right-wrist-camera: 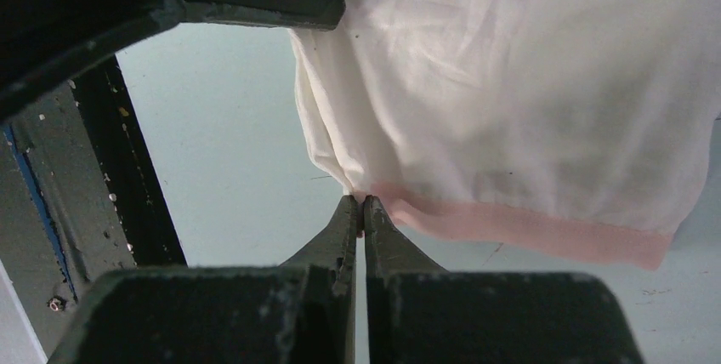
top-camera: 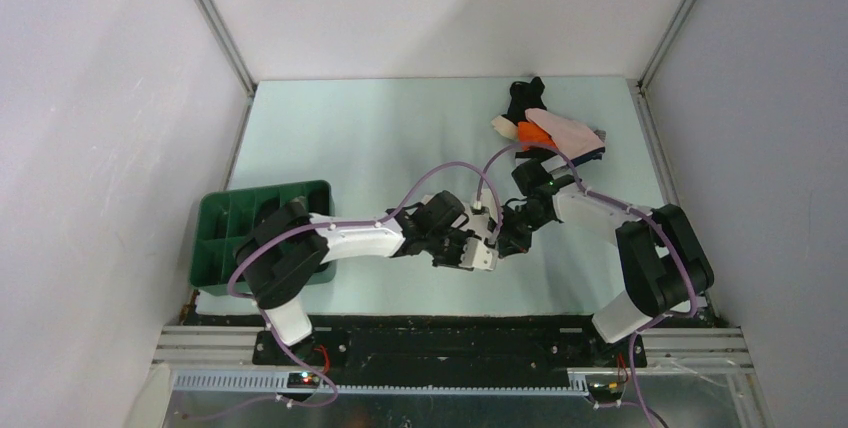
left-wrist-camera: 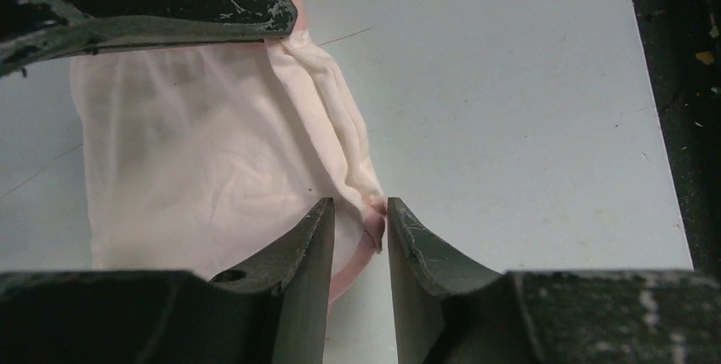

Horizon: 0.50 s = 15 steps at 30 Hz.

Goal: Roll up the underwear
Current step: Fold the underwear at the center of the board.

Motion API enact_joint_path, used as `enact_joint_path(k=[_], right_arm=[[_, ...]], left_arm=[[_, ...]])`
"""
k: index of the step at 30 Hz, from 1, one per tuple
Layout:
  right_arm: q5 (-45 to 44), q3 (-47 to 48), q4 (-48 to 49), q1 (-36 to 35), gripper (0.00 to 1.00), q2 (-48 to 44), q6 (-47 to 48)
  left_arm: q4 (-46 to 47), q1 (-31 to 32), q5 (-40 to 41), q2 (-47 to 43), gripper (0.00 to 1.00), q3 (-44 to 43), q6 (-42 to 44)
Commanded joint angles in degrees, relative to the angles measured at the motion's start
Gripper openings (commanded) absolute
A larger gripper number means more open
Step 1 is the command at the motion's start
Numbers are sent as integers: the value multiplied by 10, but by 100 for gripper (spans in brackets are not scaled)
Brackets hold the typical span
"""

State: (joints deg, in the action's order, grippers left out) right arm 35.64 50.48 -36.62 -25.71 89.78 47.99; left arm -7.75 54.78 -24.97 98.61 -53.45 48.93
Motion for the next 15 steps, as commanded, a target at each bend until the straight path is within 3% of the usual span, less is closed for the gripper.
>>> enact_joint_path(k=[1, 5, 9, 15], right_arm=[[0, 20, 11, -1, 0, 6, -11], [0, 20, 13, 0, 0, 8, -14], [0, 20, 18, 0, 0, 10, -23], [0, 19, 10, -1, 0, 11, -21]], left_arm=[[3, 9, -8, -4, 36, 6, -11], [-10, 13, -23, -5, 37, 13, -6], [25, 19, 16, 6, 35, 18, -30], [33, 26, 66, 32, 21, 15, -30]])
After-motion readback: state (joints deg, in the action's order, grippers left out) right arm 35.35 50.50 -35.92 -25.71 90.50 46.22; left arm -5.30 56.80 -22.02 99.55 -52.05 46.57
